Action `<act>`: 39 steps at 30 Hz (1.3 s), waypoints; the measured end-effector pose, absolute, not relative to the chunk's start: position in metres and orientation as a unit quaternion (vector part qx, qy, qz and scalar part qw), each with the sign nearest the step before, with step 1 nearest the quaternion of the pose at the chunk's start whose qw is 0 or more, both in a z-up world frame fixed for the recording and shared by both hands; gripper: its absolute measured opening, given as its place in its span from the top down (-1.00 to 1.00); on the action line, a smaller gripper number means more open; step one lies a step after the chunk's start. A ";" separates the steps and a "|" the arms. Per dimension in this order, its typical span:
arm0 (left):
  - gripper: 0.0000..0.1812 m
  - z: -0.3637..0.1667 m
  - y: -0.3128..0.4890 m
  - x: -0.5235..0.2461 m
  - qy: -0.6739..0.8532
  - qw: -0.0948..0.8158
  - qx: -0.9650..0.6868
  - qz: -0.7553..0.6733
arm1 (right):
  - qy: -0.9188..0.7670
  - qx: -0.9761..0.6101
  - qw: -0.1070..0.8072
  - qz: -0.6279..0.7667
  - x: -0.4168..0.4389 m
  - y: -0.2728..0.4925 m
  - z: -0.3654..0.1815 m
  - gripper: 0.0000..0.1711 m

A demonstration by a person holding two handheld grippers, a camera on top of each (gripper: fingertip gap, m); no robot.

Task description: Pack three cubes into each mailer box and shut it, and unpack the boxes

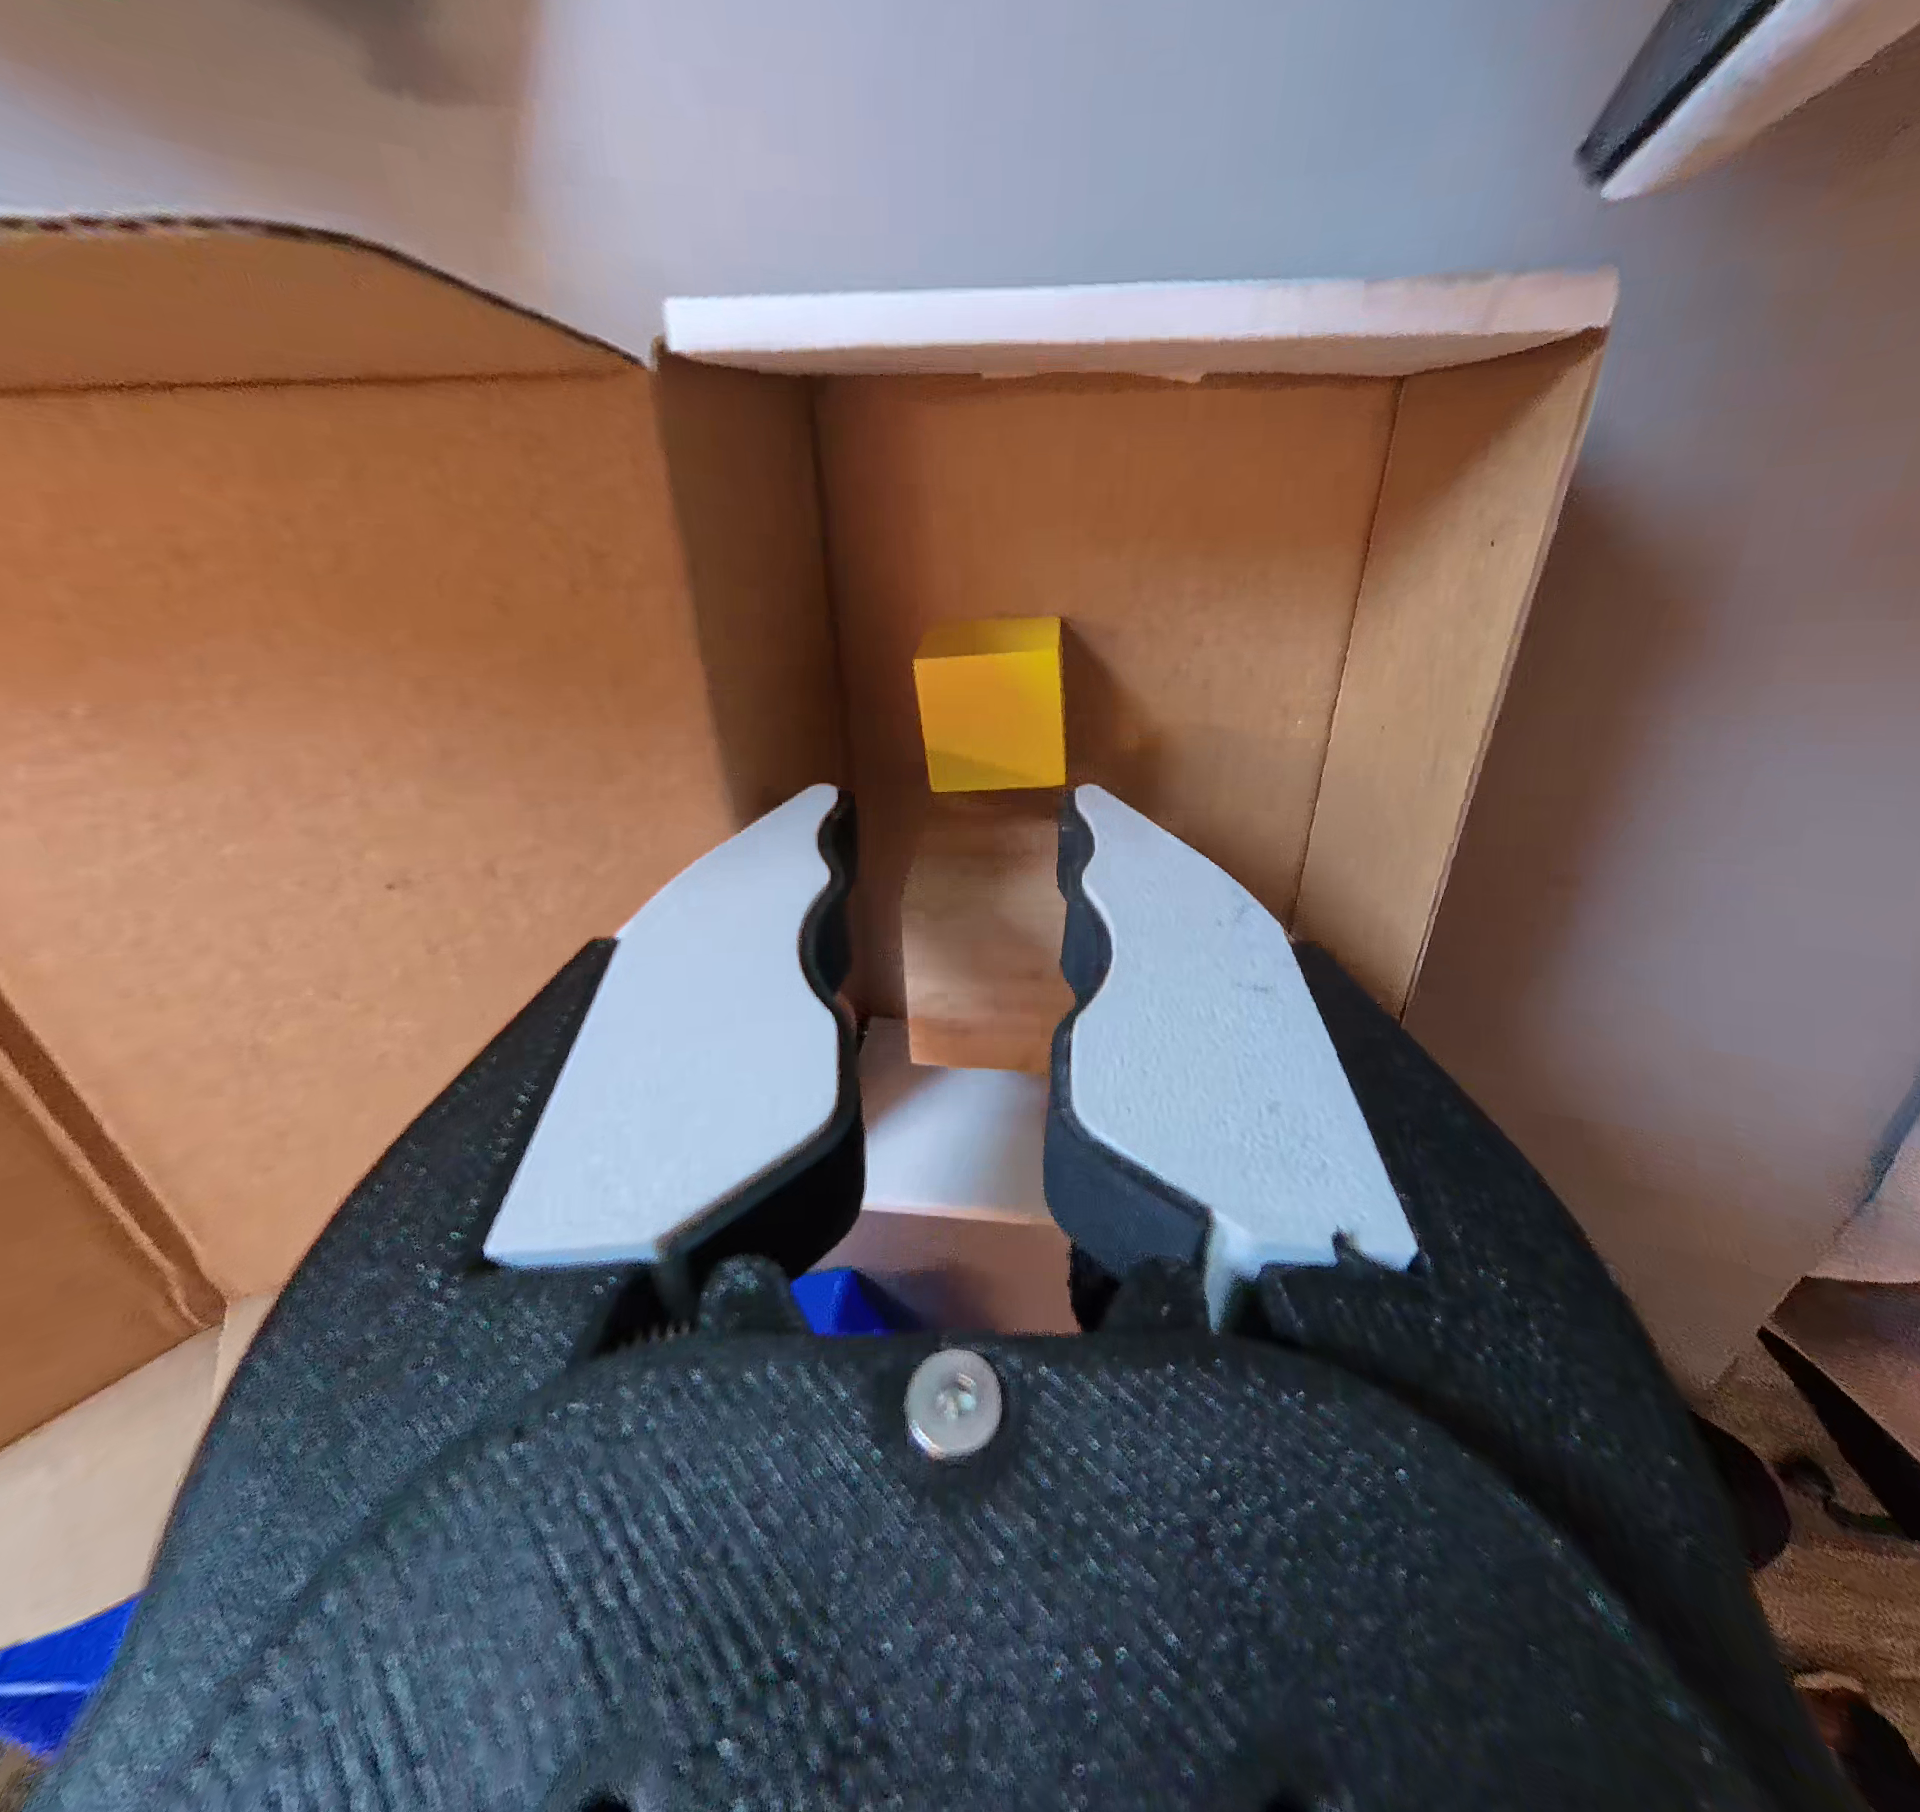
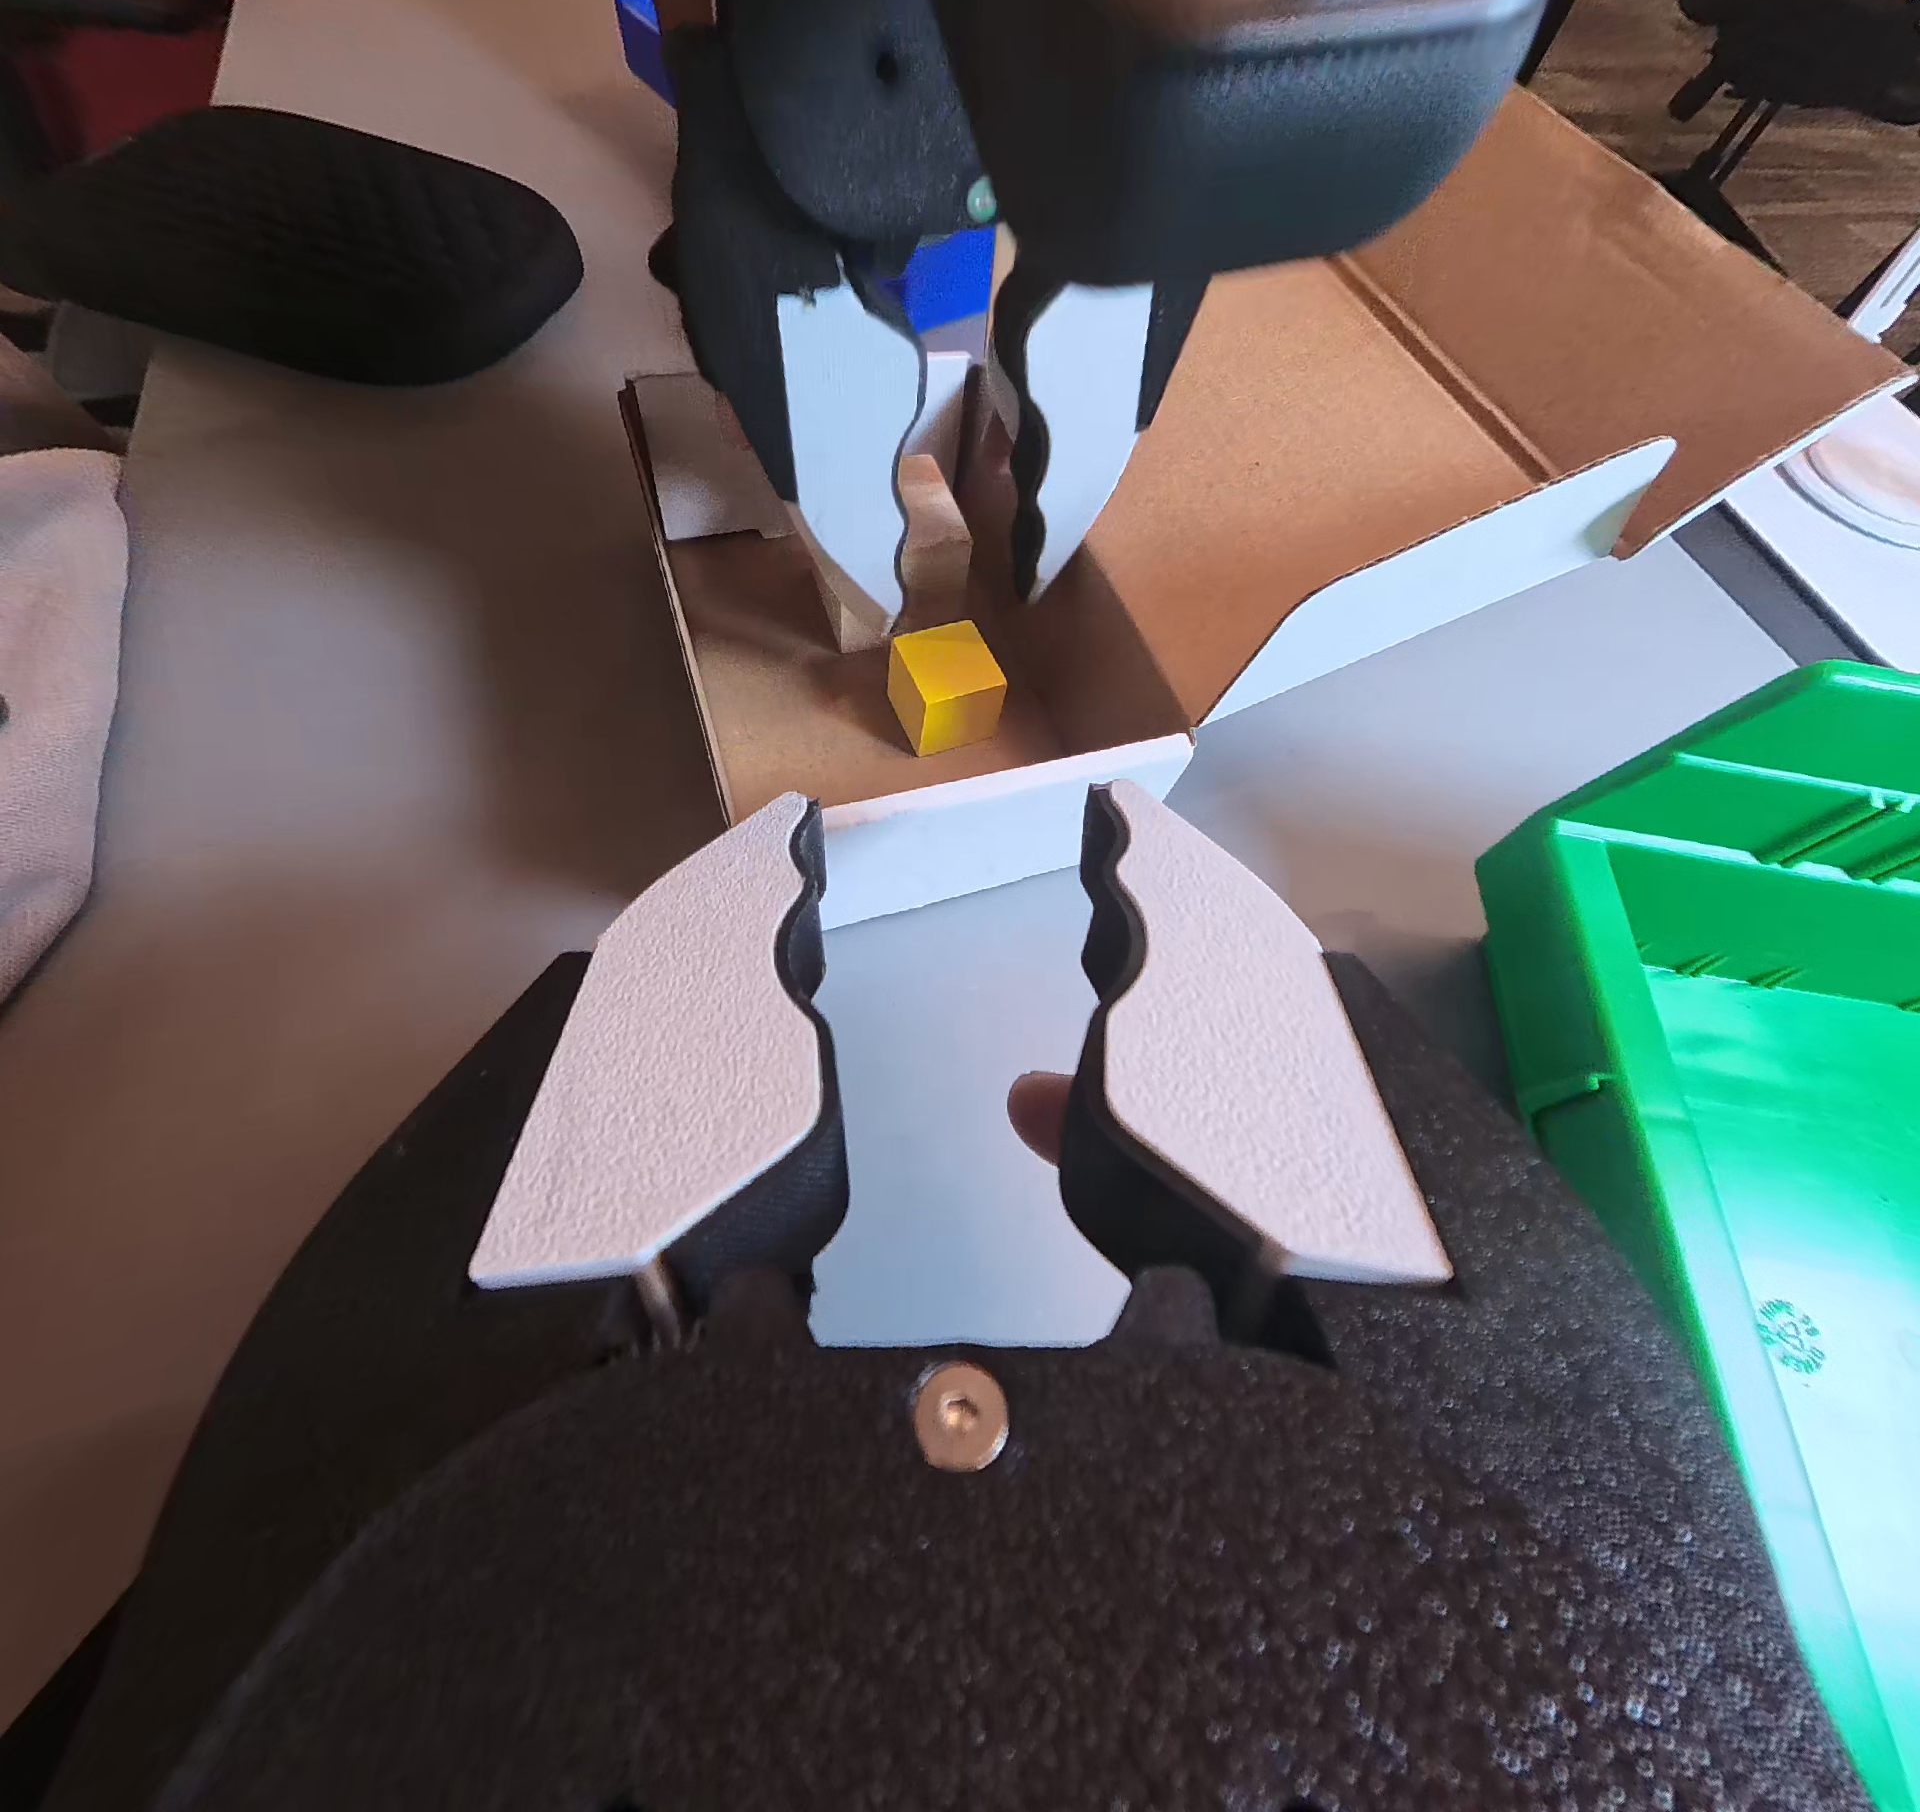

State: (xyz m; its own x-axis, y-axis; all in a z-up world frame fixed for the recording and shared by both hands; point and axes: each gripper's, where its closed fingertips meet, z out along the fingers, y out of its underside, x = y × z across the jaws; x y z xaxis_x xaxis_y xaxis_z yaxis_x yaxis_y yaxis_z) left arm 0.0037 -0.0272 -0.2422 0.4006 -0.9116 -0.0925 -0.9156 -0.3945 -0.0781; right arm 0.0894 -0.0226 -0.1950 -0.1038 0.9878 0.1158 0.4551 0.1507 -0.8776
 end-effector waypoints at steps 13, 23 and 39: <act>0.71 -0.257 -0.037 -0.006 0.572 0.007 -0.820 0.026 | -0.654 -0.554 0.379 0.349 0.089 -0.022 -0.197 0.46; 0.61 -0.192 -0.030 -0.025 0.542 0.110 -0.833 0.021 | -0.653 -0.554 0.381 0.349 0.090 -0.022 -0.196 0.46; 0.59 -0.221 -0.051 -0.268 0.305 0.084 -0.947 0.051 | -0.650 -0.559 0.371 0.357 0.087 -0.022 -0.199 0.47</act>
